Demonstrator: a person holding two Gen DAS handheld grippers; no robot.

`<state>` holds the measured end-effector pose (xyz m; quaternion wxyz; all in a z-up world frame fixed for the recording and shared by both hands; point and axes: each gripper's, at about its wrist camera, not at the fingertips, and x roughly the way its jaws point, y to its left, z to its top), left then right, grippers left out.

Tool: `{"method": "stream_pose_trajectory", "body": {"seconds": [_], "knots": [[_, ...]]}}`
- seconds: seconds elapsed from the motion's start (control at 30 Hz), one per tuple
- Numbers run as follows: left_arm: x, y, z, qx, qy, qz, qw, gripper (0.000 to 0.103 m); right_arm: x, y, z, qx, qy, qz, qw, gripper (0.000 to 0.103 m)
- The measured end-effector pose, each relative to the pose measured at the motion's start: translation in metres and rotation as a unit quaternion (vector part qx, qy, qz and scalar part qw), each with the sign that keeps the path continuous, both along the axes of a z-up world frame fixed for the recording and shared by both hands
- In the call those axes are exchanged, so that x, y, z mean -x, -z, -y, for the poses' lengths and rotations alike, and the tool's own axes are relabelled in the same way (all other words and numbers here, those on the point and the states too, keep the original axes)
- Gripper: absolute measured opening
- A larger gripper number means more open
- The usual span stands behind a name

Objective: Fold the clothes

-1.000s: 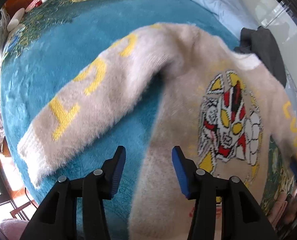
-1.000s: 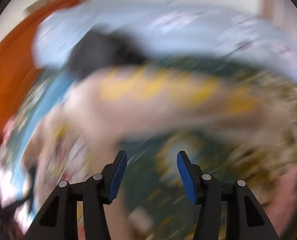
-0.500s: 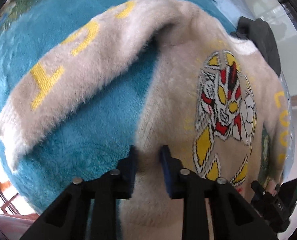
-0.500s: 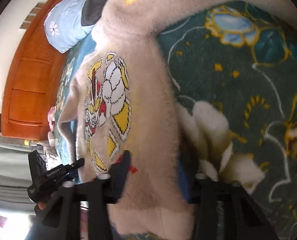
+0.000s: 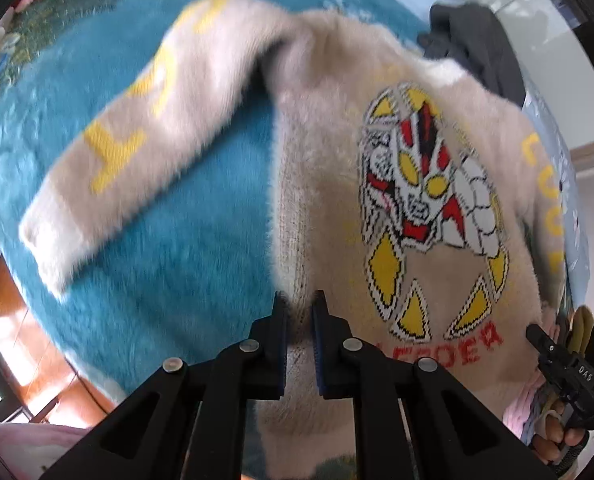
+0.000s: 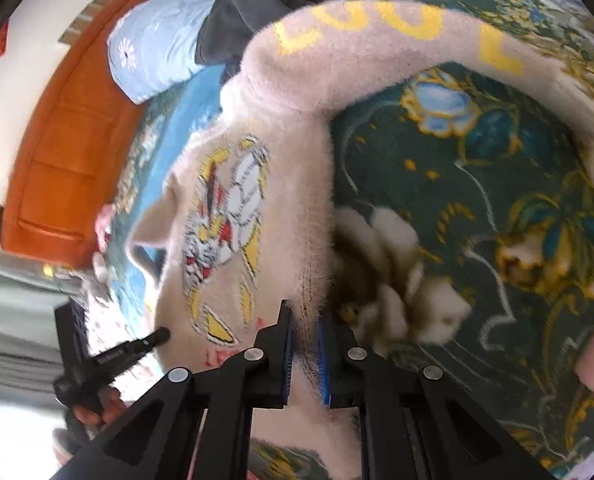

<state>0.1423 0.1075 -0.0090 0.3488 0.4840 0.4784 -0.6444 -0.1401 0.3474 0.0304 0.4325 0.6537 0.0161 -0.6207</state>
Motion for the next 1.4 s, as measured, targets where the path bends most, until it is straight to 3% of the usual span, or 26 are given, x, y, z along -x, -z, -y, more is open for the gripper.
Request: {"method": "stream_pose_trajectory", "body": {"seconds": [0.1, 0.23, 0.27, 0.33, 0.47, 0.57, 0.77, 0.87, 1.03, 1.1, 1.27, 1.4], "knots": [[-0.009, -0.004, 0.001, -0.002, -0.016, -0.003, 0.9999, 0.012, 0.000, 0.022, -0.010, -0.027, 0.014, 0.020, 0.999, 0.011], [-0.019, -0.021, 0.005, 0.018, -0.040, -0.015, 0.9989, 0.016, 0.005, 0.027, -0.015, -0.023, 0.038, 0.041, 0.998, 0.015], [-0.022, -0.027, 0.004, 0.025, -0.046, -0.021, 0.9984, 0.019, 0.007, 0.021, -0.016, -0.021, 0.038, 0.035, 0.998, 0.015], [-0.027, -0.048, -0.006, 0.052, -0.063, -0.046, 0.9956, 0.036, 0.008, 0.004, -0.018, -0.009, 0.041, 0.014, 0.999, 0.016], [-0.015, -0.084, -0.013, 0.083, -0.086, -0.102, 0.9875, 0.040, 0.017, -0.035, -0.024, 0.029, 0.054, -0.028, 0.998, 0.022], [0.020, -0.091, -0.015, 0.093, -0.086, -0.131, 0.9834, 0.042, 0.025, -0.061, -0.036, 0.048, 0.073, -0.051, 0.995, 0.022], [0.077, -0.119, -0.038, 0.138, -0.054, -0.135, 0.9797, 0.047, 0.040, -0.101, -0.065, 0.063, 0.105, -0.098, 0.988, 0.023], [0.106, -0.130, -0.049, 0.145, -0.036, -0.146, 0.9779, 0.047, 0.052, -0.115, -0.076, 0.060, 0.119, -0.123, 0.983, 0.029], [0.134, -0.110, -0.050, 0.137, -0.010, -0.136, 0.9810, 0.047, 0.073, -0.117, -0.076, 0.032, 0.115, -0.153, 0.981, 0.039], [0.142, -0.100, -0.049, 0.134, 0.000, -0.128, 0.9826, 0.047, 0.082, -0.113, -0.068, 0.013, 0.106, -0.165, 0.981, 0.050], [0.162, -0.076, -0.045, 0.125, 0.023, -0.108, 0.9860, 0.048, 0.118, -0.081, -0.030, -0.086, 0.074, -0.197, 0.974, 0.056], [0.159, -0.062, -0.034, 0.114, 0.013, -0.100, 0.9884, 0.048, 0.138, -0.041, 0.004, -0.164, 0.033, -0.202, 0.965, 0.056]]}}
